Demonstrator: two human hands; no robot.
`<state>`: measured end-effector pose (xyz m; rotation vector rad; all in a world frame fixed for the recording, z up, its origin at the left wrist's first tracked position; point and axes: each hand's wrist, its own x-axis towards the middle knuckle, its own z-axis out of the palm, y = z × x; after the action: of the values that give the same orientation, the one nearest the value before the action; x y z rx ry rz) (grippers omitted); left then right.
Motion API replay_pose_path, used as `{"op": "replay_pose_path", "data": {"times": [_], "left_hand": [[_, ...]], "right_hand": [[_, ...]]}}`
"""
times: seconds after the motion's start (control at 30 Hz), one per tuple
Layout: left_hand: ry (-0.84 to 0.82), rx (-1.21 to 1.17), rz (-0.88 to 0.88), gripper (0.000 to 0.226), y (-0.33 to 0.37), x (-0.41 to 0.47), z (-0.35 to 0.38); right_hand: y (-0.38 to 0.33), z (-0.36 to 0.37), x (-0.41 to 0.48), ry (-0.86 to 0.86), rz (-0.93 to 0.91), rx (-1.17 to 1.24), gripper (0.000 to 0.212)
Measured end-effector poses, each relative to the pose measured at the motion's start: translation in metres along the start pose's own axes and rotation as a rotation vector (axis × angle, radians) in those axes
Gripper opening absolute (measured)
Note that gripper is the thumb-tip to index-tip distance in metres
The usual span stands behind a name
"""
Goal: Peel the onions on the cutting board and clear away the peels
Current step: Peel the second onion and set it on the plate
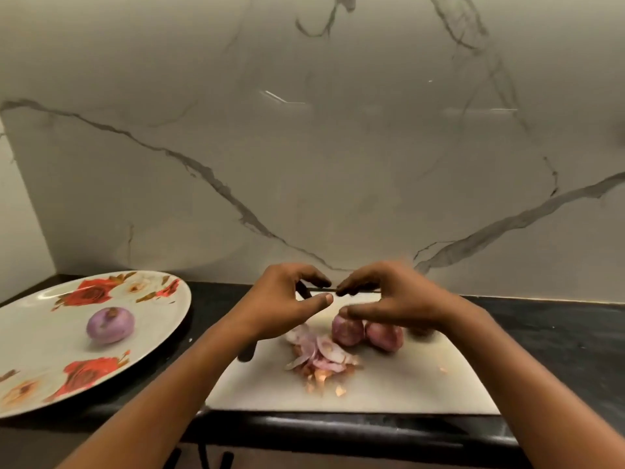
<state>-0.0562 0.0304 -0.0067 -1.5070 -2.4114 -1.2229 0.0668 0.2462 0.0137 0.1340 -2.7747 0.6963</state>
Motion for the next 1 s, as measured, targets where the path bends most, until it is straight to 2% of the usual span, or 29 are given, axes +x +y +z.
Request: {"op": "replay_pose_path", "data": {"times": [0.13,0.23,0.3,0.4,0.5,0.67,0.8,1.0], "left_hand": [[-0.004,-0.097,-0.045,0.018,-0.014,0.031,0.009],[-0.026,-0.188,-0.046,0.014,-0.022,0.036,0.016],[-0.048,-0.237,-0.043,0.014,-0.026,0.035,0.018],[-0.082,-0.426,-0.089,0.033,-0.024,0.034,0.013],[-0.184,-0.561,-0.152,0.032,-0.023,0.032,0.003],[-0.25,-0.463,-0.111,0.06,-0.025,0.027,0.001],[-0.175,-0.473,-0.074,0.057,-0.021,0.027,0.004],[-0.118,-0.502,-0.019,0.05,-0.018,0.023,0.001]], "right_hand": [[-0.005,-0.01,0.02,-0.376,0.121,-0.076,0.037],[-0.004,-0.008,0.031,-0.466,0.118,0.003,0.033],[-0.001,-0.008,0.036,-0.449,0.11,0.056,0.032],[0.007,-0.009,0.039,-0.363,0.109,0.19,0.029],[0.009,-0.003,0.039,-0.265,0.119,0.269,0.024],[0.01,0.004,0.037,-0.153,0.128,0.342,0.022],[0.008,0.006,0.037,-0.114,0.12,0.408,0.025],[0.008,-0.001,0.032,-0.159,0.129,0.493,0.024]]}}
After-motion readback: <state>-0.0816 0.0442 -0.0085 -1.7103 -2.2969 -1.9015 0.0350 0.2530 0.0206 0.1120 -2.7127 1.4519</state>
